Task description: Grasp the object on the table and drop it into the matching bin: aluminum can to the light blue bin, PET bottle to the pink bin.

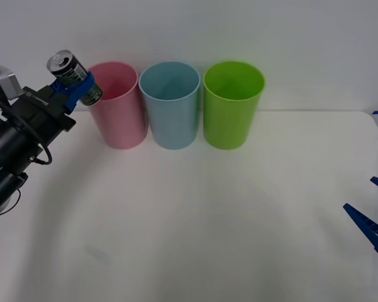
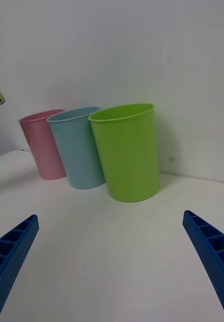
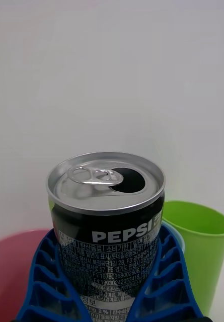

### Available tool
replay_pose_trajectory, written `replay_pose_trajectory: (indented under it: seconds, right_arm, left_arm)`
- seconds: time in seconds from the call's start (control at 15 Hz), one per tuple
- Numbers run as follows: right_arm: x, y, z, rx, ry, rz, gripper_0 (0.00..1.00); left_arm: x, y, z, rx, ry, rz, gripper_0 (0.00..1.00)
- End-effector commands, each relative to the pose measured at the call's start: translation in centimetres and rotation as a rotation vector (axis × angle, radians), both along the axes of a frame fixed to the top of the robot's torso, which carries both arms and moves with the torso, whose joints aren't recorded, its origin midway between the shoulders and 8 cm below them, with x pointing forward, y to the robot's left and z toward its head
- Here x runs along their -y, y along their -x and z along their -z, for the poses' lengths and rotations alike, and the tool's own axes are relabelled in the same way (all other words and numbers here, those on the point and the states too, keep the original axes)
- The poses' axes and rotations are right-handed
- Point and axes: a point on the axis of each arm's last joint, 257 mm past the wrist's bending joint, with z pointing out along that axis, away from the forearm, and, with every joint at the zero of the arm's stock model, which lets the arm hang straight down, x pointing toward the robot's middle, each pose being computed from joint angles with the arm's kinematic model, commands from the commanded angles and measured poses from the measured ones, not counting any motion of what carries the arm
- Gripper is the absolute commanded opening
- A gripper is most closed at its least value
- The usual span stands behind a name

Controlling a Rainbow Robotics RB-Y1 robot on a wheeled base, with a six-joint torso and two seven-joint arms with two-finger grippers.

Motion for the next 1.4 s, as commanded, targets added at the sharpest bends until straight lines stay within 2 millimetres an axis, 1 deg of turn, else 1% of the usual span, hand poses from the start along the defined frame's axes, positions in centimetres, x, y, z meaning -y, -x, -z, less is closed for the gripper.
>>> replay_pose_trajectory:
  seconds: [0.07,0.33,0.47,0.67,1.0,1.07,1.4]
  right_arm:
    - [0.0,0.0,0.0,0.000,0.000,0.000,1.00]
    - [0.0,0.0,0.0,0.000,0.000,0.000,1.00]
    - [0.0,0.0,0.0,0.000,0.000,0.000,1.00]
    - [0.0,0.0,0.0,0.000,0.000,0.000,1.00]
    - [0.0,0.0,0.0,0.000,0.000,0.000,1.00]
    - [0.0,0.0,0.0,0.000,0.000,0.000,1.00]
    - [0.0,0.0,0.0,0.000,0.000,0.000,1.00]
  left_arm:
    - [1.6,-1.3,-1.1,0.012,-0.009,-0.009,0.00]
    - [4.5,-2.8,-2.2,0.019,-0.026,-0.005,0.01]
    - [6.0,-4.0,-2.1,0.009,-0.048,0.002,0.01]
    - [8.1,-5.5,-2.5,0.004,-0.058,0.015,0.01]
    - [11.0,-7.7,-2.3,-0.010,-0.084,0.018,0.01]
    - [11.6,-8.1,-2.5,-0.009,-0.088,0.019,0.01]
    - [13.4,-10.9,-2.3,-0.035,-0.134,0.009,0.01]
